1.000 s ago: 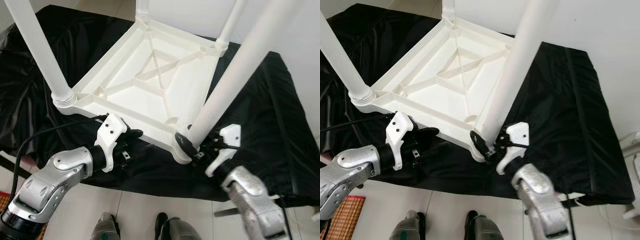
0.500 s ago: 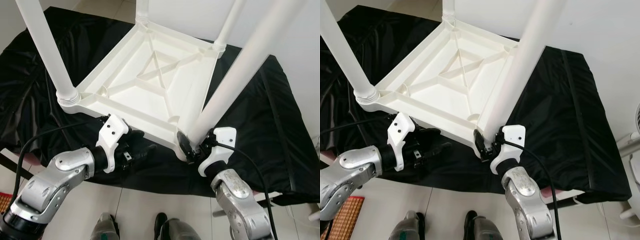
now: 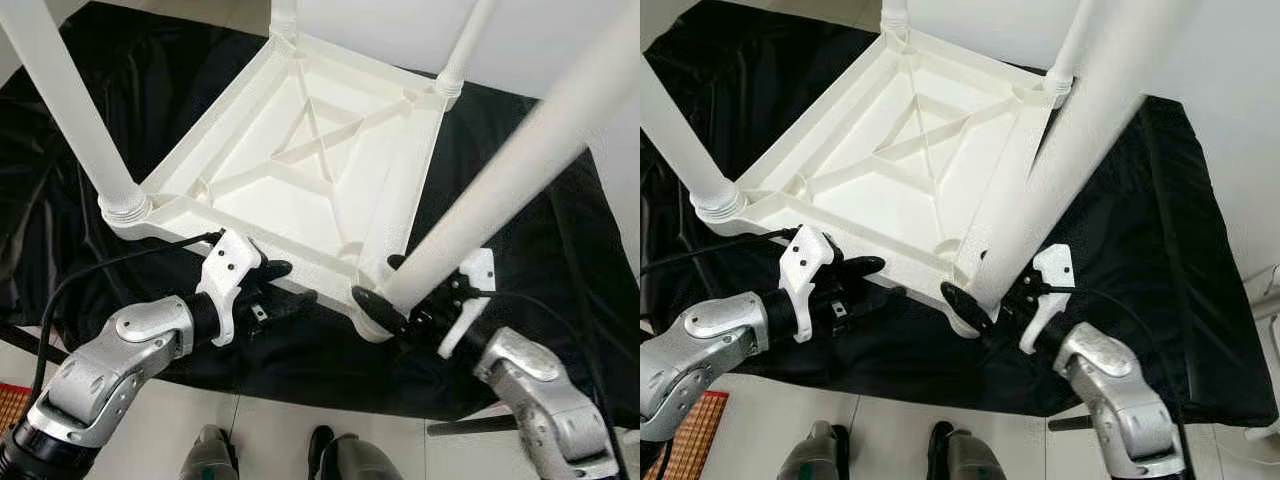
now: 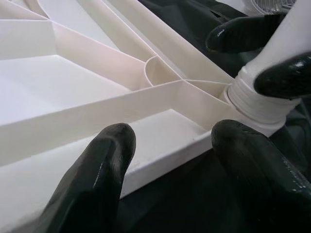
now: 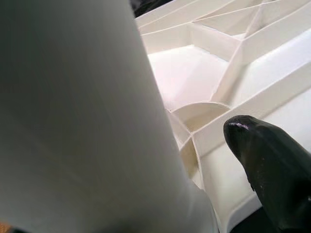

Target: Building children table

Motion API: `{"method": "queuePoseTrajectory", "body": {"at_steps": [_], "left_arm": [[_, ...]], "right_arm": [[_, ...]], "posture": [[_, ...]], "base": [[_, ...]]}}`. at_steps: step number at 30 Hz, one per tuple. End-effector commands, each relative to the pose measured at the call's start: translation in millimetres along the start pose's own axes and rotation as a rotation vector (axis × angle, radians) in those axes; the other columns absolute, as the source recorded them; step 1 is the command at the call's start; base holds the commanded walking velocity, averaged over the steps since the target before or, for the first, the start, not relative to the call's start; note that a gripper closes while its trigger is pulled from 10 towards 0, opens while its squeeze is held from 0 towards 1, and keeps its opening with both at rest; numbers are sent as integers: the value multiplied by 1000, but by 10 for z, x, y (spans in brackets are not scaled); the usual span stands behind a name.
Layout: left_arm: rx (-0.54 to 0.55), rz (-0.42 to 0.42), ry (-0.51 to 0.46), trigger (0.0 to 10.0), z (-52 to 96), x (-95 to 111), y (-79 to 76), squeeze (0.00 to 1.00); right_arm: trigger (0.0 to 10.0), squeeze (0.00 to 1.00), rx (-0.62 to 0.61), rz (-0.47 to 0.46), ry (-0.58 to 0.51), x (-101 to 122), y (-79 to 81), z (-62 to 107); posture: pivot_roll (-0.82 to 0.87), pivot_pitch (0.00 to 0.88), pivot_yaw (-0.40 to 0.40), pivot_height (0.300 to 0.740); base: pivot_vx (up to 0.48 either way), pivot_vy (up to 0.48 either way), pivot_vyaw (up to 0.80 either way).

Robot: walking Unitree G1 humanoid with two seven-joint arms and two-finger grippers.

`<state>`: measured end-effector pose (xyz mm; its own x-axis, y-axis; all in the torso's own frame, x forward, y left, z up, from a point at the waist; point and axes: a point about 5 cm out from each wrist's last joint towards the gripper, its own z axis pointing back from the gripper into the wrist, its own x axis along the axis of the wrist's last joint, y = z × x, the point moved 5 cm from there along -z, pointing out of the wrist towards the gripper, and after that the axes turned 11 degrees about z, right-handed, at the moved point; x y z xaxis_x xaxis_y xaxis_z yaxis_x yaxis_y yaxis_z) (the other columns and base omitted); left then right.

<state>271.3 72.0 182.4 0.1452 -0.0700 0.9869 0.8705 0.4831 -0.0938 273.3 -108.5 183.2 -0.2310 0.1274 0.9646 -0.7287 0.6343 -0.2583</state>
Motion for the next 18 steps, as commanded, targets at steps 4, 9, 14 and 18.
{"method": "queuePoseTrajectory", "body": {"at_steps": [4, 9, 14, 18], "left_arm": [[-59, 5, 17, 10000, -20, -36, -77, 0], [-63, 8, 20, 10000, -8, -40, -94, 0], [-81, 10, 31, 10000, 3, -56, -134, 0], [-114, 18, 43, 10000, -14, -90, -218, 0]], "right_arm": [[10000, 0, 105, 12, 0, -29, -47, 6], [10000, 0, 140, 26, -2, -26, -56, 4], [10000, 0, 154, 25, -8, -22, -48, 6], [10000, 0, 174, 22, -10, -33, -25, -3]], "posture": [[86, 206, -106, 740], [95, 207, -107, 740], [94, 208, -112, 740], [91, 209, -113, 740]], "base": [[0, 0, 0], [0, 0, 0], [0, 0, 0], [0, 0, 0]]}}
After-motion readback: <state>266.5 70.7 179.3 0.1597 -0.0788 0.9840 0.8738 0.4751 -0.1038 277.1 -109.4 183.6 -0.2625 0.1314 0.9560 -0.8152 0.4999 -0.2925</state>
